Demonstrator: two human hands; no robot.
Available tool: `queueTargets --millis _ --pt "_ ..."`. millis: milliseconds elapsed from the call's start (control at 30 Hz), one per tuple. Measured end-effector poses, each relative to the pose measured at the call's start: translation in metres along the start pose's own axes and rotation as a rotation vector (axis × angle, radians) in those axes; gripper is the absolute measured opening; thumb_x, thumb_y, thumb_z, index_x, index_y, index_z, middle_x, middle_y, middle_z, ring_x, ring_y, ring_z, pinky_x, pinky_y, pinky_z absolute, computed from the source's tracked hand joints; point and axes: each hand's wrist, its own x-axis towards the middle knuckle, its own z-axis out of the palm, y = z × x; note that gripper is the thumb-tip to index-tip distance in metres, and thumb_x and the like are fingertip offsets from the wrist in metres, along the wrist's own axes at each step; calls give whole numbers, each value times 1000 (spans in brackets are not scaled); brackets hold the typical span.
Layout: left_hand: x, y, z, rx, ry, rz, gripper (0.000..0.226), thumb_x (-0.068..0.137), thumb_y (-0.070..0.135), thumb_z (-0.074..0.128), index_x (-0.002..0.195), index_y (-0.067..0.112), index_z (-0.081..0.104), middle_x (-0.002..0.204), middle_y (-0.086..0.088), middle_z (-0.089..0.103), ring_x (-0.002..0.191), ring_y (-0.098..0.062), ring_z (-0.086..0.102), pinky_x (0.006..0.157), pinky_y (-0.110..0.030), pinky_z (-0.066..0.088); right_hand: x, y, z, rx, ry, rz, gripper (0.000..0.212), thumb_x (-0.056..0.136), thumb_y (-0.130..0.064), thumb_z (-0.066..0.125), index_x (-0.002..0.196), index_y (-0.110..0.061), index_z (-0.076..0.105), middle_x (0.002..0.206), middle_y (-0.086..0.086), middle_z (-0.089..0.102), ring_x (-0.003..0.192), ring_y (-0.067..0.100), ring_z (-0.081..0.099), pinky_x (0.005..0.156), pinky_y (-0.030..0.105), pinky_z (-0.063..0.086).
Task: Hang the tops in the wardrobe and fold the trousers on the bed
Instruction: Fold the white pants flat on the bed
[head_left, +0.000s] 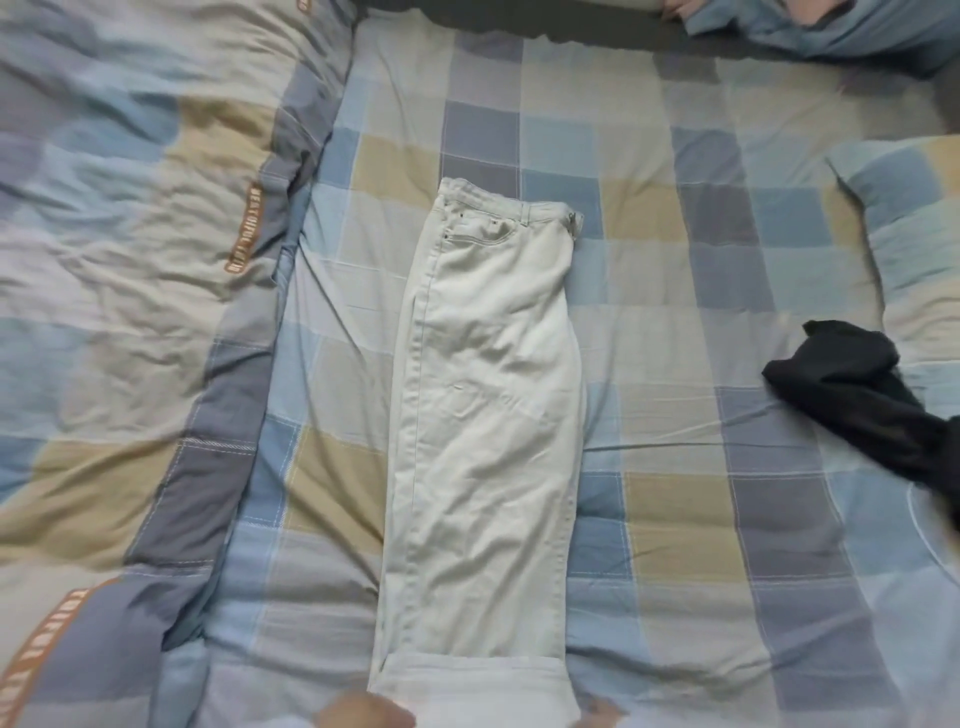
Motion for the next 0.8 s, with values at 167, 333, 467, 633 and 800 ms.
queueTargets --millis 167,333,467,633,800 --pt "-11 39 -14 -393 194 125 50 83 65 47 76 15 49 50 -2 47 39 -12 41 39 -13 26 -24 -55 -8 221 240 -9 27 91 -30 54 82 -4 57 60 12 62 47 19 59 42 19 43" --pt "31 70 -26 -241 526 282 55 90 63 36 109 17 58 111 -9 54 102 -25 54 89 -35 45 18 -80 -15 -54 548 -197 46 86 -55 49 112 -18 57 105 7 62 91 24 59 83 34 49" --pt "62 50 -14 174 675 333 60 89 46 51 142 22 34 136 -7 28 132 -26 28 111 -34 25 57 -42 14 -303 609 -153 54 80 -51 55 117 -12 61 120 13 56 112 32 54 96 35 43" --pt "63 47 -1 122 943 469 46 87 38 58 130 23 50 126 -5 35 122 -24 31 104 -35 28 53 -22 33 -76 794 -329 34 86 -33 59 98 -2 59 101 9 51 102 32 53 88 37 44" --pt "73 33 -3 102 781 427 50 85 37 61 130 20 48 123 -3 38 123 -22 38 107 -33 30 53 3 41 -261 751 -227 42 90 -37 54 110 1 54 119 19 48 115 34 43 98 36 33"
